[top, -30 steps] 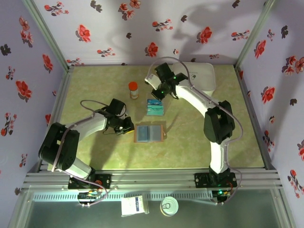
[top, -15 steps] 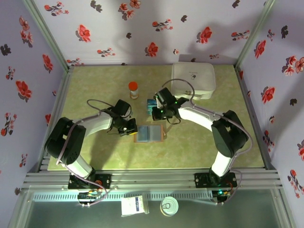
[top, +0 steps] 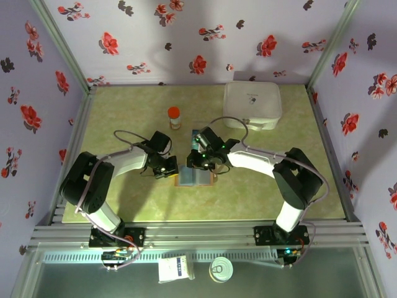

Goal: Take the credit cards out of the card holder

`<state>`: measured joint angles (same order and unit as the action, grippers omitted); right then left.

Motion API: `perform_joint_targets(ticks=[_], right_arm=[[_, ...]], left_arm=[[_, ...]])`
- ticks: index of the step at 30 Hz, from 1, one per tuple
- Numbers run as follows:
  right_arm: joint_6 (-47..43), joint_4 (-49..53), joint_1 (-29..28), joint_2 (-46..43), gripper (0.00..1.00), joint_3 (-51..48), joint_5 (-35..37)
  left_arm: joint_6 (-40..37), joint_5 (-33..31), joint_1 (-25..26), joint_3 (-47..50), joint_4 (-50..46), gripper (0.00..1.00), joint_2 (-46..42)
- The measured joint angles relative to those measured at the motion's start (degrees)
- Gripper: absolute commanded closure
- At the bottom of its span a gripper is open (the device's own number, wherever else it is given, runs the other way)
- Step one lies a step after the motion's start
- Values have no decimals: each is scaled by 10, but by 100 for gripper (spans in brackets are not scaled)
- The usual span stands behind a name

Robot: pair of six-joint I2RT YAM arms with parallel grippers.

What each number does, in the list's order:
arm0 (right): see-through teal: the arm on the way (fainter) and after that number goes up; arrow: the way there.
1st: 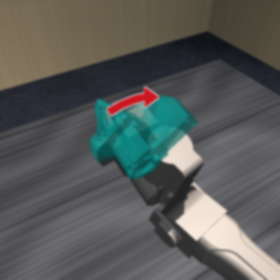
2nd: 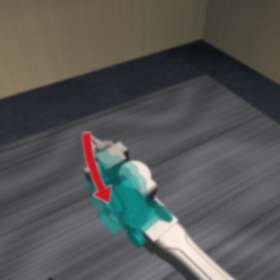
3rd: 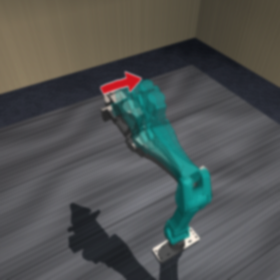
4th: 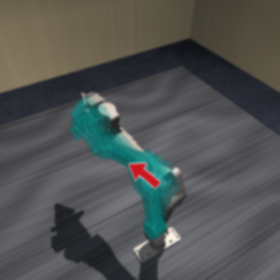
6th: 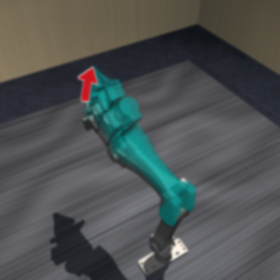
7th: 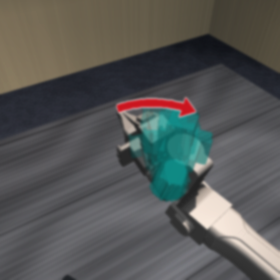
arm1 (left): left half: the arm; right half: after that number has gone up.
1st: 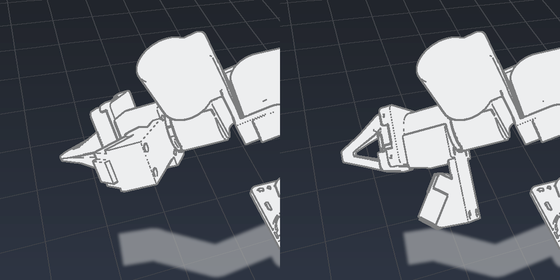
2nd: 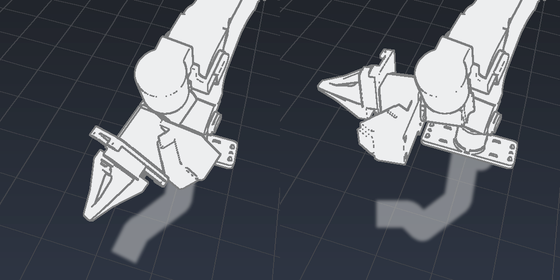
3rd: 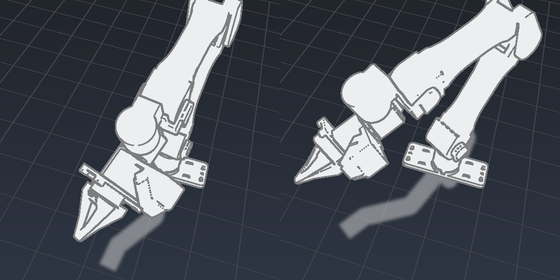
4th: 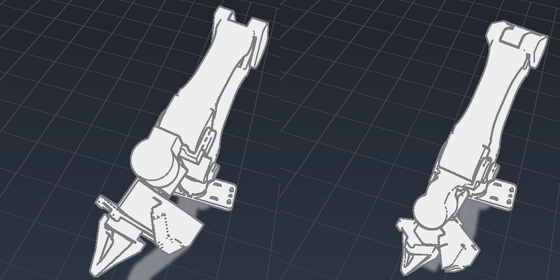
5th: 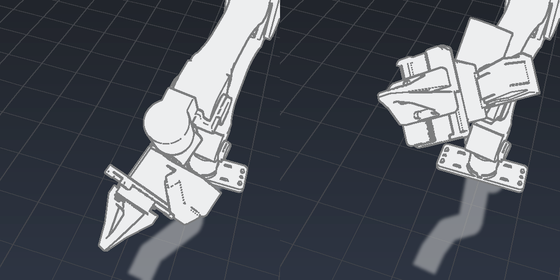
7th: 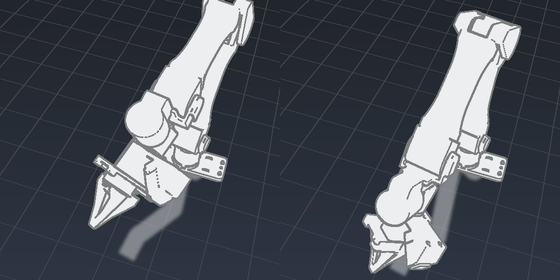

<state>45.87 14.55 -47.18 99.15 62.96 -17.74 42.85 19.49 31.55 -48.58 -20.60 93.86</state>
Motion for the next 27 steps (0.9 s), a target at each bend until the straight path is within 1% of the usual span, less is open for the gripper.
perform_joint_targets(ticks=[4, 7, 10, 20, 27], right_arm=[[20, -15, -2, 18, 75, 0, -10], [31, -27, -3, 32, 81, 0, -20], [38, -34, -5, 44, 83, 0, -29], [39, -25, -8, 74, 80, 0, -35], [37, 3, -8, 73, 79, 4, -13]], left_arm=[[0, 0, 0, 5, 2, 97, 0], [0, 0, 0, 7, 4, 97, 0], [0, 0, 0, 7, 4, 97, 0], [0, 0, 0, 7, 4, 97, 0], [-2, 0, 0, 7, 4, 97, 0]])
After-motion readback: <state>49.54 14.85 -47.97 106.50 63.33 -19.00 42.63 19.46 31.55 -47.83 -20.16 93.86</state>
